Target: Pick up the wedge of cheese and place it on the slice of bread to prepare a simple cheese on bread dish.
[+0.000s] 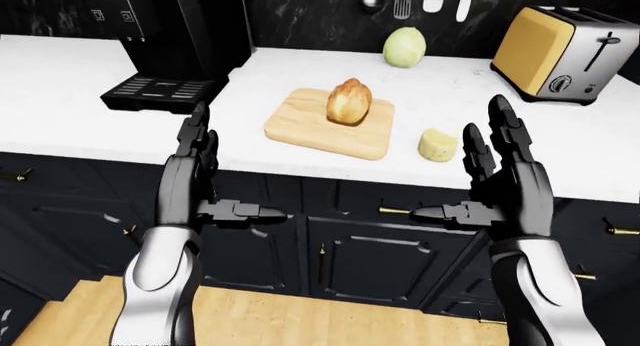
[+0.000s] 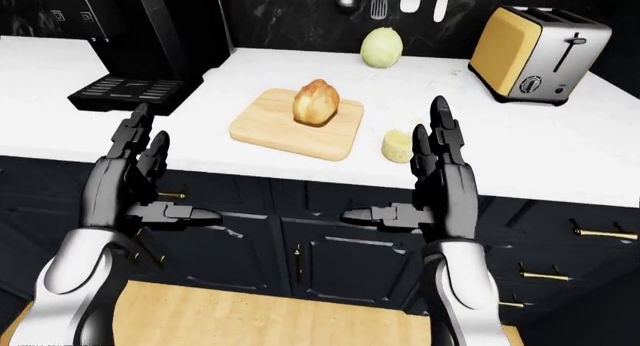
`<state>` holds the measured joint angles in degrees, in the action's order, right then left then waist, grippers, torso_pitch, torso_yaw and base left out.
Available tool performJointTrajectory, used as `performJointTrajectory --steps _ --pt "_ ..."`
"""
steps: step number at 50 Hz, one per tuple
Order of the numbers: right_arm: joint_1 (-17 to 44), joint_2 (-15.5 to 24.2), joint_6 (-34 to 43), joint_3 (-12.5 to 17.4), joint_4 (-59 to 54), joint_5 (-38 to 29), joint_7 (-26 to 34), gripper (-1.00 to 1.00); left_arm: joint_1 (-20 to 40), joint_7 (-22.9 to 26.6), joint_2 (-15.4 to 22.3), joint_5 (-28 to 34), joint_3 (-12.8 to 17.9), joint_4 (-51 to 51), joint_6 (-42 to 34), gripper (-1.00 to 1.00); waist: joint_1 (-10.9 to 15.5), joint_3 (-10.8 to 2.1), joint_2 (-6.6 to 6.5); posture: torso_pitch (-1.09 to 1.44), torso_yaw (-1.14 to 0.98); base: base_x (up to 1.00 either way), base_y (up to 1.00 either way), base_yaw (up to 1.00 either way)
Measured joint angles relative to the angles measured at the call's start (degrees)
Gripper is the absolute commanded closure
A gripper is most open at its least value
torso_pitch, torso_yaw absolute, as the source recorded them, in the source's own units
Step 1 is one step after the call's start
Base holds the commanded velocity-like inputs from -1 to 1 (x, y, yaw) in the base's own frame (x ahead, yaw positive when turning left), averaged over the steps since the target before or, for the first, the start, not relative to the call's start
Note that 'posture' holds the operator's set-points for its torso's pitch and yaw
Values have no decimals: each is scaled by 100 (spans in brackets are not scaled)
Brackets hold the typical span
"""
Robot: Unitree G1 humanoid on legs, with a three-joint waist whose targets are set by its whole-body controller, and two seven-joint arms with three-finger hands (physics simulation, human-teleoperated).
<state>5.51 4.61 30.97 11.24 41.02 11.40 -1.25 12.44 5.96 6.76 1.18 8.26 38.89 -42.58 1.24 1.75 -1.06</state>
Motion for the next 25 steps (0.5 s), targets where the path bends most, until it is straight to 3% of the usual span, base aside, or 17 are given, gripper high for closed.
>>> performJointTrajectory --steps 3,5,8,10,11,13,14,15,19,22,25 --pt "6 8 -22 -6 3 43 12 -100 35 -3 10 9 8 34 -27 -100 61 -33 175 0 0 27 0 0" --pt "-7 5 -57 14 -13 53 11 -100 73 -6 9 16 7 55 11 -100 2 -102 381 0 0 0 0 0" --pt "-126 -22 -28 110 -201 61 -40 -100 44 32 -59 -20 -163 -45 -40 -100 -88 160 408 0 0 0 -15 0" --pt "-146 -34 36 146 -234 133 -74 -100 18 69 -53 -44 -189 -79 -97 -100 -159 124 291 0 0 0 -70 0" --pt "-131 -27 35 143 -209 169 -81 -100 34 74 -42 -42 -166 -71 -110 -100 -190 139 151 0 0 0 -84 0" --pt "-98 -15 -22 108 -81 243 -72 -100 46 56 -26 -15 -90 -4 -53 -100 -265 292 -150 0 0 0 -82 0" --pt "-79 -31 -80 63 -40 276 -47 -100 33 40 0 7 -37 18 -1 -100 -189 319 -266 0 0 0 -82 0" --pt "-127 -73 -126 9 -59 305 -20 -100 11 27 17 29 6 -33 31 -100 -124 313 -249 0 0 0 -82 0" --pt "-193 -23 -9 80 -227 373 -3 -100 -37 6 -13 75 2 -128 -31 -100 -36 1 -185 0 0 0 -82 0" --pt "-118 7 3 170 20 383 -78 -100 41 32 8 52 -20 27 4 -100 -24 -29 -111 0 0 0 -82 0" --pt "-82 15 -48 121 104 411 -76 -100 75 43 30 41 17 106 -20 -100 21 -12 46 0 0 0 -82 0"
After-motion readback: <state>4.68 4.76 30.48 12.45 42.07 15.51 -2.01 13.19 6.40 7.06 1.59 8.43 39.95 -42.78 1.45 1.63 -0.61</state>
